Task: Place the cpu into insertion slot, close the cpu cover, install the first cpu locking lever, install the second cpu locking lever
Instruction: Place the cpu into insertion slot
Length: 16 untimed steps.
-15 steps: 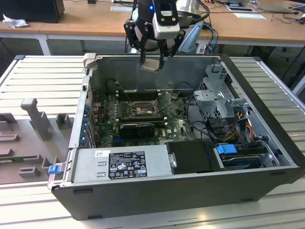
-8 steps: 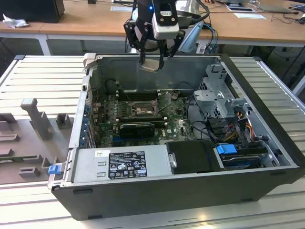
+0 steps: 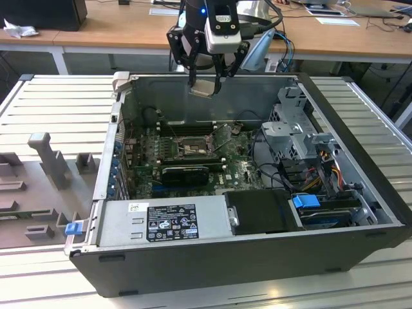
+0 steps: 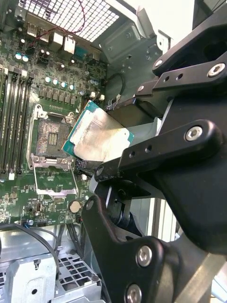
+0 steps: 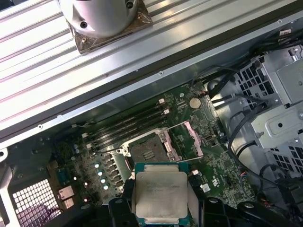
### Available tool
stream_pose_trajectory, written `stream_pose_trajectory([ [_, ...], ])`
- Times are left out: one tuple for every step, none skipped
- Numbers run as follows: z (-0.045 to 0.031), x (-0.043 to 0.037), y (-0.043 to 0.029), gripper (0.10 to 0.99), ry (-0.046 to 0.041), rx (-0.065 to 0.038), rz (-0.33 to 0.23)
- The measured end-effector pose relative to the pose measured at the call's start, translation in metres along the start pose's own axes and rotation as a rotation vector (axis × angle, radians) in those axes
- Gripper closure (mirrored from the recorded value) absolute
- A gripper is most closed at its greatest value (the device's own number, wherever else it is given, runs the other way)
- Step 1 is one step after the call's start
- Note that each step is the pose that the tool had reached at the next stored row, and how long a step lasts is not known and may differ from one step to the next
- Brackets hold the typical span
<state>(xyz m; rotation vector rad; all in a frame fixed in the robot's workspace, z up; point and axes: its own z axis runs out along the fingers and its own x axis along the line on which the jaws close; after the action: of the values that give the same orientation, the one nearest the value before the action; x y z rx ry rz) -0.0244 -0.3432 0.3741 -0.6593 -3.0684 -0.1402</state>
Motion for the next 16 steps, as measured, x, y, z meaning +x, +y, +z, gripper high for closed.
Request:
stream_pose_trajectory([
  [0.0, 0.0001, -0.0001, 0.557, -0.0001, 0.0, 0.001],
  [0.0002, 0.0002, -0.0001, 0.557, -0.0002, 0.0, 0.002],
  [0.0003, 0.0003, -0.0002, 0.557, -0.0002, 0.0, 0.003],
  [0.0005, 0.0003, -0.0002, 0.557, -0.0003, 0.0, 0.003],
  [0.0005, 0.0004, -0.0002, 0.557, -0.0003, 0.0, 0.004],
  [0.0005, 0.0006, -0.0003, 0.557, -0.0004, 0.0, 0.005],
  [0.0006, 0.0006, -0.0003, 0.557, -0.0005, 0.0, 0.006],
  [0.0007, 0.0008, -0.0004, 0.557, -0.0006, 0.0, 0.007],
  [0.0007, 0.0008, -0.0004, 0.557, -0.0007, 0.0, 0.008],
  [0.0008, 0.0009, -0.0005, 0.557, -0.0008, 0.0, 0.009],
  [0.0008, 0.0009, -0.0005, 0.557, -0.0008, 0.0, 0.01],
  [0.0008, 0.0009, -0.0005, 0.557, -0.0009, 0.0, 0.011],
  [0.0008, 0.0009, -0.0005, 0.557, -0.001, 0.0, 0.012],
  [0.0008, 0.001, -0.0005, 0.557, -0.0012, 0.0, 0.013],
  [0.0008, 0.001, -0.0005, 0.557, -0.0014, 0.0, 0.016],
  [0.0008, 0.001, -0.0005, 0.557, -0.0016, 0.0, 0.018],
])
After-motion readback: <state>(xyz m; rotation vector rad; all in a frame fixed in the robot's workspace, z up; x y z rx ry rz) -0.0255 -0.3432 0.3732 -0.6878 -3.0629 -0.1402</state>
